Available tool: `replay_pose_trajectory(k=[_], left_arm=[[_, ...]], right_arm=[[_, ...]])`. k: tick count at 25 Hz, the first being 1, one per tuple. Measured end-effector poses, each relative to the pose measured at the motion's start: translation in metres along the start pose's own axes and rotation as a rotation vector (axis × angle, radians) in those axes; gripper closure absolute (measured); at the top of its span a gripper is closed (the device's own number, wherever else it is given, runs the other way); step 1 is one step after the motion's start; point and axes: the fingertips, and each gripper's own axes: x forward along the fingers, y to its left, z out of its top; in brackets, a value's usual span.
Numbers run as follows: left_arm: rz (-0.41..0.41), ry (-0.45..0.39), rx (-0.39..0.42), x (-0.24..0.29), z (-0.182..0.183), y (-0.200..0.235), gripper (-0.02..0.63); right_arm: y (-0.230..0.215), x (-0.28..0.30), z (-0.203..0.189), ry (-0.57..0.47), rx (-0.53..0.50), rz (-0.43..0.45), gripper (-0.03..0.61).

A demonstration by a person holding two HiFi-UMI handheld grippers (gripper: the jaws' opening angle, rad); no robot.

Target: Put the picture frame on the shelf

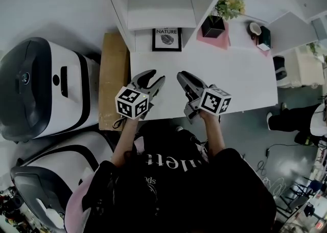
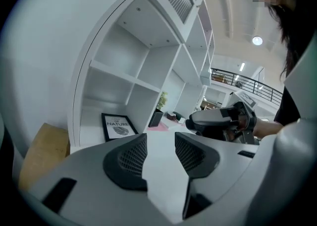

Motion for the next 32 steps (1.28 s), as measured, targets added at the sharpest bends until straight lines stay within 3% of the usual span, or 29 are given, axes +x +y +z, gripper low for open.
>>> replay_pose_trajectory(k=[8,15,32], left_arm=[[0.004,-0.036,0.011,-0.028,0.002,-0.055,0.432],[0.068,-0.057,0.005,-0.048,-0.010,-0.109,0.431],[0.179,-0.153,0.016,-0.110,-0.063,-0.271,0.443]], right_arm=[[0.018,-0.052,-0.010,0.003,-0.076,0.013,0.479],[0.046,-0.110,-0.020,0.020,-0.103,0.110,0.499],[0.084,-0.260,-0.097,0.084,-0.125,0.270,0.505]])
